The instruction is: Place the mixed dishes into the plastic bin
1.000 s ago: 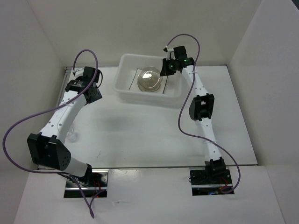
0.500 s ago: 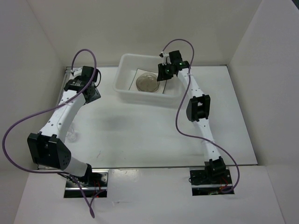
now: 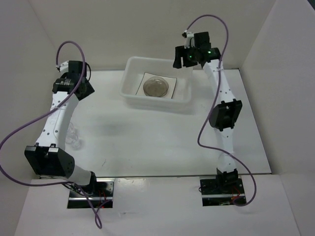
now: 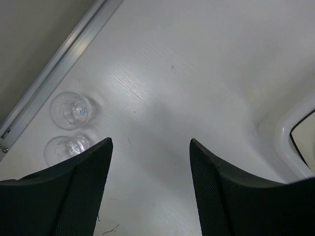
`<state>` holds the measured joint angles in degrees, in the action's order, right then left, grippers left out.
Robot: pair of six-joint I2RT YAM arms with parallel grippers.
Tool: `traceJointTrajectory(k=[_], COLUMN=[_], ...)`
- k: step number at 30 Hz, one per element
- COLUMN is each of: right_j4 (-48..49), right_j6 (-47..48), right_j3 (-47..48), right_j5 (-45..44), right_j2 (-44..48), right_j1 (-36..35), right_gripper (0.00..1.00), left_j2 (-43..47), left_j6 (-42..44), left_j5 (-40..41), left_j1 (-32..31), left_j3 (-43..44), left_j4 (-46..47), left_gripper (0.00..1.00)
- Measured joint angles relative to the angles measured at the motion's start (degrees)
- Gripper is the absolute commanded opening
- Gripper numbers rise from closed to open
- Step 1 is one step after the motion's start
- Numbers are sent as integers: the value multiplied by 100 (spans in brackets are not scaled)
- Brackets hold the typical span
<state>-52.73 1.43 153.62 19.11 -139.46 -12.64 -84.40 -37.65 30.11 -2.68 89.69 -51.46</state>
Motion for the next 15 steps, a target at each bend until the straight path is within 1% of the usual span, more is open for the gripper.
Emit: traceJointTrajectory(k=[1,2,3,4,6,7,10,11,15], right_j4=[24,2,9,9,0,4,-4,-7,-9], right_j6=[22,83,98,105,116,120,142,157,258], right_j3=[-227,-385,-511,-608,-710,-723,-745,-745,-774], right_j5=[11,15,31,59,122,142,221,251,361], right_j2=[361,669,953,1189,1528,1635,1814,1827,1838], right_j1=[46,79,118,162,205,203,149,125,76], right_gripper=[55,47,42,40,40,43,54,56,57], left_j2=[13,28,39,39,39,48,133,155,245], left_j6=[-9,-22,-35,-61,-157,-184,-299,-330,-503], left_j5=[-2,-11,-24,-55,-151,-205,-385,-446,-776], left_j1=[114,227,319,466,743,901,1353,1475,1917], left_j3=[35,44,44,42,-11,-72,-516,-675,-1300], left_j4=[0,-26,-83,-162,-284,-323,-385,-404,-442], left_gripper=[74,76,78,81,81,84,84,84,84])
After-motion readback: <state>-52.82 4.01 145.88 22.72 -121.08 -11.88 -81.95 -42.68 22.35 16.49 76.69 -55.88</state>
